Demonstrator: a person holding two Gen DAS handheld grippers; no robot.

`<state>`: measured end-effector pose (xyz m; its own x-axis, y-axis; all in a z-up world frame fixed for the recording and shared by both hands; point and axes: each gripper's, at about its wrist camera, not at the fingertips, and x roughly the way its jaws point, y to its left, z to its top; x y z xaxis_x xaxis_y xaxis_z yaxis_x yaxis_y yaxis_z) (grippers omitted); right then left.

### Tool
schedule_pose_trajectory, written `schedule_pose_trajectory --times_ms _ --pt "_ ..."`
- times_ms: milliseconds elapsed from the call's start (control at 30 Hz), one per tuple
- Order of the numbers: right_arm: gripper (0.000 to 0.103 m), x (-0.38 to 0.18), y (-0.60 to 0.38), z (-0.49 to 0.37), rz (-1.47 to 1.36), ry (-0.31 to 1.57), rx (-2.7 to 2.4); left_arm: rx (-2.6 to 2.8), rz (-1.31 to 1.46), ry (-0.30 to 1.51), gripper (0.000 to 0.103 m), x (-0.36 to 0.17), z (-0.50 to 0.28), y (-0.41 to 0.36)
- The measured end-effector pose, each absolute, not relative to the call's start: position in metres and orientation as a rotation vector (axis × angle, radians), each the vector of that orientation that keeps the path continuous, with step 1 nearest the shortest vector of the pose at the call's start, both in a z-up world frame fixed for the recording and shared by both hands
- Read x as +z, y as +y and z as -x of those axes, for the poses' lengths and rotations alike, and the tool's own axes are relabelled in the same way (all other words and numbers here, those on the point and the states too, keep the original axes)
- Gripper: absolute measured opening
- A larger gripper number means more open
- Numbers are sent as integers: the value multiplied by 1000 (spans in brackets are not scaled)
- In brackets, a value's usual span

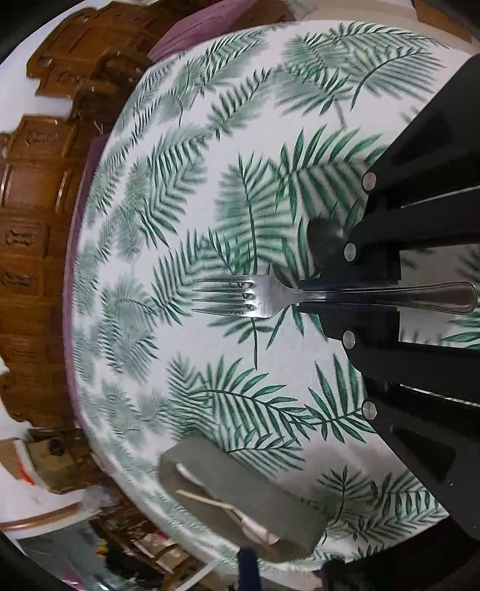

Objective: Organize utensils
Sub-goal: 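Grasp the metal fork on the cloth with the right gripper, then grasp the metal spoon with the left gripper while the right gripper holds the fork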

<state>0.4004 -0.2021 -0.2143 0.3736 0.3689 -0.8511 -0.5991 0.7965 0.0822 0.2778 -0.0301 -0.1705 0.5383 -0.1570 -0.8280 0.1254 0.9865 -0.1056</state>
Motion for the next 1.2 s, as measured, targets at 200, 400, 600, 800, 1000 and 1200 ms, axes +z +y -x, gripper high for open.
schedule_pose_trajectory --times_ms 200,400,600,800,1000,1200 --pt "8 -210 -252 -395 182 1006 574 -218 -4 997 86 -183 -303 -66" --pt "8 -223 -293 -388 148 1027 518 -269 -35 998 86 -196 -330 -99" --pt "8 -231 -314 -382 110 1032 498 -320 -85 1040 66 -217 -351 -127" --pt "8 -233 -318 -378 88 1034 503 -350 -134 1091 41 -236 -362 -145" --pt "8 -235 -312 -372 98 1036 512 -351 -161 1112 29 -247 -375 -155" --pt "8 -235 -312 -369 92 1039 513 -332 -189 1118 4 -246 -381 -155"
